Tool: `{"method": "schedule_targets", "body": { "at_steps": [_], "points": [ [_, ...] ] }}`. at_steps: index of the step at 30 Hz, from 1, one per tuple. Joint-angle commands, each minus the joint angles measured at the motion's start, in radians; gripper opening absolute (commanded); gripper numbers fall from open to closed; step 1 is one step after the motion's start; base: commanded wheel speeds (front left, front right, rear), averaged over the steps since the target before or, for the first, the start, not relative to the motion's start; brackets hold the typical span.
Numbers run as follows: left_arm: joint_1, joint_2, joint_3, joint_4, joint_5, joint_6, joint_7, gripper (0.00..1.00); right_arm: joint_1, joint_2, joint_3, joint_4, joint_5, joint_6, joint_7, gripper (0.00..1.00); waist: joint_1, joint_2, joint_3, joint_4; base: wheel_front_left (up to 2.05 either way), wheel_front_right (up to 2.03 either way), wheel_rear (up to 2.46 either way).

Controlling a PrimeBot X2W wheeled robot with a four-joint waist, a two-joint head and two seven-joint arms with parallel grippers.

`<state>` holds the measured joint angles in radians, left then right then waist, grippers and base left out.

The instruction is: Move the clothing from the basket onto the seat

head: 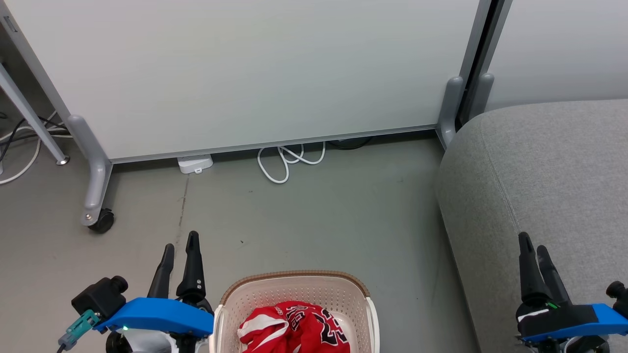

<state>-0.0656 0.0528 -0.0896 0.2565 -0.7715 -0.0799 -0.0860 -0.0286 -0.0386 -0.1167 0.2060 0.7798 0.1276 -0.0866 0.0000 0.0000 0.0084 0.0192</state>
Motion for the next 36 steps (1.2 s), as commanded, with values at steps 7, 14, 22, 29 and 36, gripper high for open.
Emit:
{"method": "schedule_targets", "body": {
  "at_steps": [7,14,22,29,36],
  "points": [
    [-0.029,0.011,-0.022,-0.009,0.103,0.003,-0.027,1.00,0.002,-0.010,0.000,-0.013,-0.110,0.003,-0.027,1.00,0.0000,0.0000,0.000,0.003,0.00,0.00,0.00],
    [-0.033,0.015,-0.041,-0.005,0.189,0.007,-0.047,1.00,0.007,-0.010,-0.001,-0.009,-0.198,0.003,-0.047,1.00,0.0000,0.0000,0.000,0.006,0.00,0.00,0.00],
    [-0.034,0.019,-0.059,-0.001,0.275,0.007,-0.069,1.00,0.010,-0.011,-0.002,-0.003,-0.291,0.003,-0.068,1.00,0.0000,0.0000,-0.001,0.009,0.00,0.00,0.00],
    [-0.034,0.016,-0.062,0.004,0.320,-0.006,-0.087,1.00,0.016,-0.012,-0.006,0.002,-0.363,0.003,-0.086,1.00,0.0000,0.0000,-0.003,0.013,0.00,0.00,0.00],
    [-0.036,0.013,-0.067,0.010,0.374,-0.012,-0.103,1.00,0.021,-0.012,-0.009,0.006,-0.433,0.003,-0.102,1.00,0.0000,0.0000,-0.001,0.019,0.00,0.00,0.00]
  ]
}}
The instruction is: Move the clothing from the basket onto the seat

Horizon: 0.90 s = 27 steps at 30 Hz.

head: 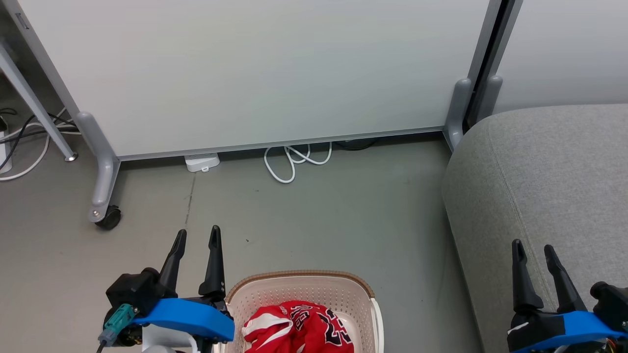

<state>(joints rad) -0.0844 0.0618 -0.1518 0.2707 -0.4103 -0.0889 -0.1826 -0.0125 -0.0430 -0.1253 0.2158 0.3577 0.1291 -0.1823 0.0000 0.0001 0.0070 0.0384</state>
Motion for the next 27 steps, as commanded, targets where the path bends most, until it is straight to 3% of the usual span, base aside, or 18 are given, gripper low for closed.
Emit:
{"method": "schedule_targets", "body": {
  "at_steps": [1,27],
  "points": [
    [-0.018,0.003,-0.005,-0.003,0.021,-0.003,-0.008,1.00,0.005,-0.008,-0.001,-0.003,-0.021,0.002,-0.008,1.00,0.0000,-0.0001,0.001,0.001,0.00,0.00,0.00],
    [-0.027,-0.011,-0.001,0.019,0.151,-0.011,-0.062,1.00,0.010,-0.009,-0.004,-0.004,-0.224,0.002,-0.060,1.00,0.0000,-0.0001,0.008,0.010,0.00,0.00,0.00]
  ]
}}
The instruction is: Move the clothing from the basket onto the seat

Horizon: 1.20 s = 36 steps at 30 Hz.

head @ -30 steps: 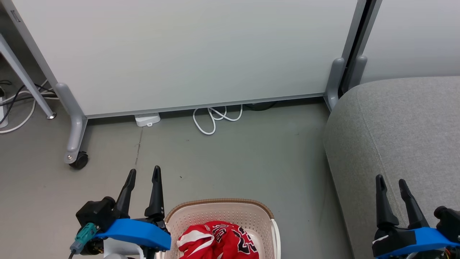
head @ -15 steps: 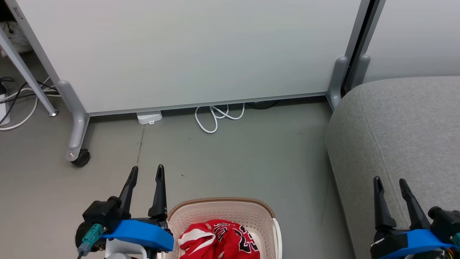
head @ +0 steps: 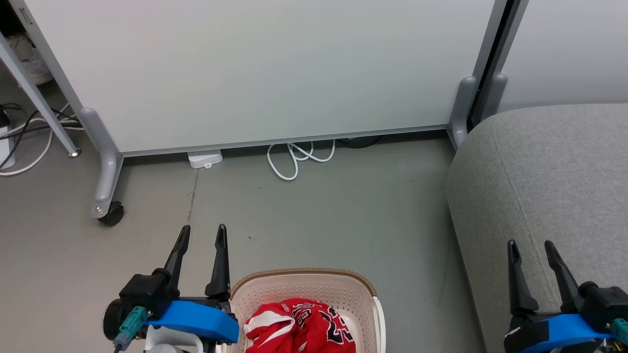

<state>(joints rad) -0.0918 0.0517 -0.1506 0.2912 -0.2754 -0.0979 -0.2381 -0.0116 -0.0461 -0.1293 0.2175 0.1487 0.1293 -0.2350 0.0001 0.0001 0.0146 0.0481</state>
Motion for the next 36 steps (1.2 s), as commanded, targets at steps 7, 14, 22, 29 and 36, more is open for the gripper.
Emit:
{"method": "schedule_targets", "body": {
  "at_steps": [7,14,22,29,36],
  "points": [
    [-0.019,-0.002,-0.014,0.005,0.058,0.007,-0.022,1.00,0.014,-0.006,-0.003,-0.006,-0.066,0.002,-0.023,1.00,-0.0001,-0.0001,0.000,0.003,0.00,0.00,0.00],
    [-0.021,-0.002,-0.025,0.005,0.069,0.016,-0.029,1.00,0.015,-0.007,-0.004,-0.007,-0.091,0.002,-0.031,1.00,-0.0001,-0.0001,0.002,0.007,0.00,0.00,0.00],
    [-0.021,-0.002,-0.023,0.002,0.057,0.017,-0.029,1.00,0.011,-0.007,0.001,-0.006,-0.084,0.002,-0.031,1.00,-0.0001,-0.0001,0.007,0.006,0.00,0.00,0.00],
    [-0.018,-0.002,-0.026,0.002,0.045,0.018,-0.029,1.00,0.006,-0.007,0.006,-0.005,-0.085,0.002,-0.032,1.00,-0.0001,-0.0001,0.010,0.004,0.00,0.00,0.00],
    [-0.023,-0.002,-0.020,0.006,0.047,0.015,-0.028,1.00,-0.012,-0.006,0.023,-0.019,-0.085,0.002,-0.031,1.00,-0.0001,-0.0001,0.039,-0.017,0.00,0.00,0.00]
  ]
}}
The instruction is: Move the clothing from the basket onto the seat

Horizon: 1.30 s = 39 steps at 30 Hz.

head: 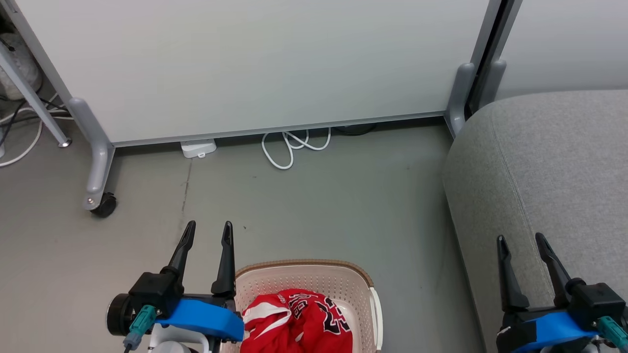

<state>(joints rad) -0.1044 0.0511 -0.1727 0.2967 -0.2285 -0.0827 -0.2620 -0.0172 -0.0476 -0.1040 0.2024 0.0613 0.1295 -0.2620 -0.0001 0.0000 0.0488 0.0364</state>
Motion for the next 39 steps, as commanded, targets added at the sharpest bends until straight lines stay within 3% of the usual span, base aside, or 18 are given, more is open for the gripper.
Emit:
{"method": "schedule_targets", "body": {
  "at_steps": [1,15,26,39],
  "points": [
    [-0.014,-0.001,0.003,0.002,0.003,0.000,-0.004,1.00,-0.011,-0.005,0.002,-0.007,0.003,0.002,-0.004,1.00,0.0001,0.0000,0.015,-0.012,0.00,0.00,0.00],
    [-0.092,0.004,0.045,0.127,0.039,-0.011,-0.004,1.00,-0.102,-0.004,0.081,-0.075,0.025,0.002,-0.004,1.00,0.0001,0.0000,0.243,-0.143,0.00,0.00,0.00],
    [-0.228,0.040,0.049,0.360,0.077,-0.015,-0.004,1.00,-0.177,-0.004,0.126,-0.135,0.075,0.001,-0.004,1.00,0.0001,0.0000,0.458,-0.229,0.00,0.00,0.00],
    [-0.398,0.080,0.034,0.598,0.107,0.008,-0.004,1.00,-0.241,-0.003,0.176,-0.178,0.138,0.001,-0.004,1.00,0.0001,0.0000,0.660,-0.284,0.00,0.00,0.00]
  ]
}}
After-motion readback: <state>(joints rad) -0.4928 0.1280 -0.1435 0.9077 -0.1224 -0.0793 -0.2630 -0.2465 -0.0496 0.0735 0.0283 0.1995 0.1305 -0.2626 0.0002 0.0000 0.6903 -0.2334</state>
